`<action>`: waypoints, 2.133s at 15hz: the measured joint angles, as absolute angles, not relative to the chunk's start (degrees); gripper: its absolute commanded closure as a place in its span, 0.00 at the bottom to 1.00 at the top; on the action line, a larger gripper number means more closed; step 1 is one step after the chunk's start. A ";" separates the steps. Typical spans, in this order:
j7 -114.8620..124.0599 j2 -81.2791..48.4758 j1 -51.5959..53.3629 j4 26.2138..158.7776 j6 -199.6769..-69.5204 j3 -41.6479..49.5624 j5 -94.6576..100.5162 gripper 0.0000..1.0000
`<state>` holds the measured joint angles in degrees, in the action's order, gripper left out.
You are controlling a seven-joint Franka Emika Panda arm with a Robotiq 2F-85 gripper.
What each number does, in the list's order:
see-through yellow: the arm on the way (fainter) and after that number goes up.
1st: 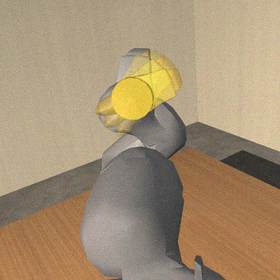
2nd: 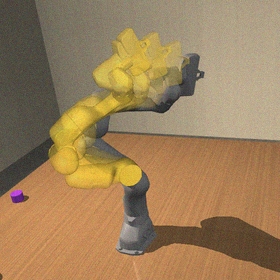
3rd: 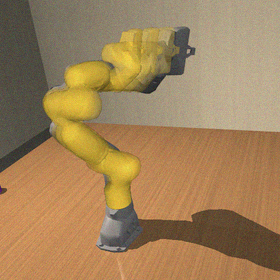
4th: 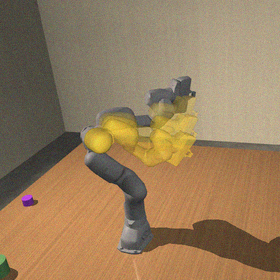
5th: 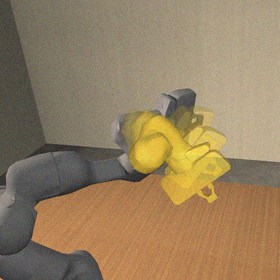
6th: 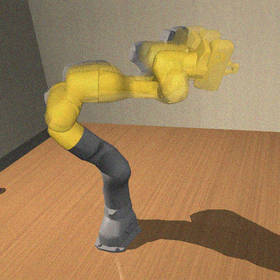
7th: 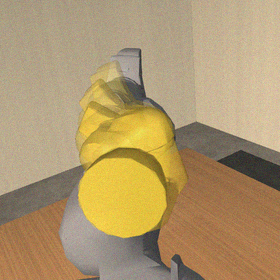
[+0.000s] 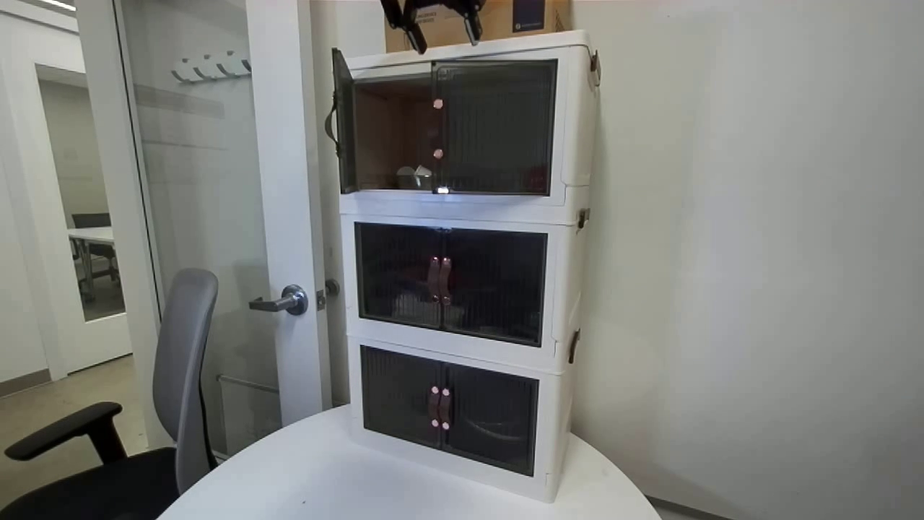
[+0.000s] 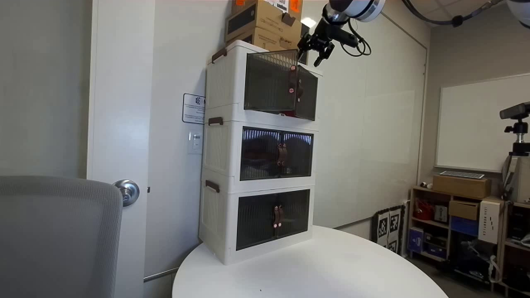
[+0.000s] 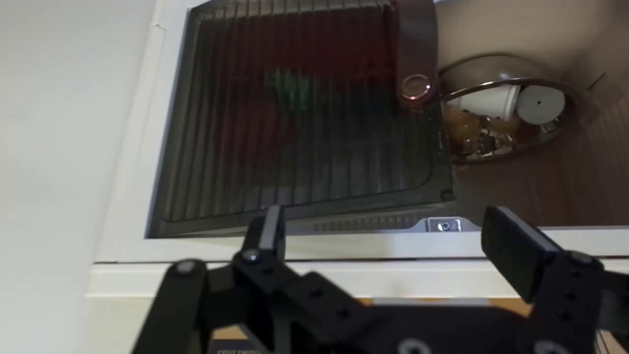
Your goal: Open the doors of the topmost shelf
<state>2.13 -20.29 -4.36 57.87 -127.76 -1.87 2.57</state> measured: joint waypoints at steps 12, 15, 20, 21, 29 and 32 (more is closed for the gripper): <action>9.45 -36.52 2.78 32.45 -115.64 7.29 18.01 0.00; 9.94 -38.16 4.87 28.83 -112.90 12.02 23.93 0.00; 9.94 -38.67 6.70 25.22 -107.34 19.09 31.48 0.00; 9.93 -38.51 6.77 25.21 -106.87 19.98 32.46 0.00; 8.31 -36.00 4.37 25.20 -108.98 13.87 23.29 0.00; 7.48 -34.90 3.75 25.20 -110.50 9.72 17.30 0.00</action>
<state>7.48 -34.90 3.75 25.20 -110.50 9.72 17.30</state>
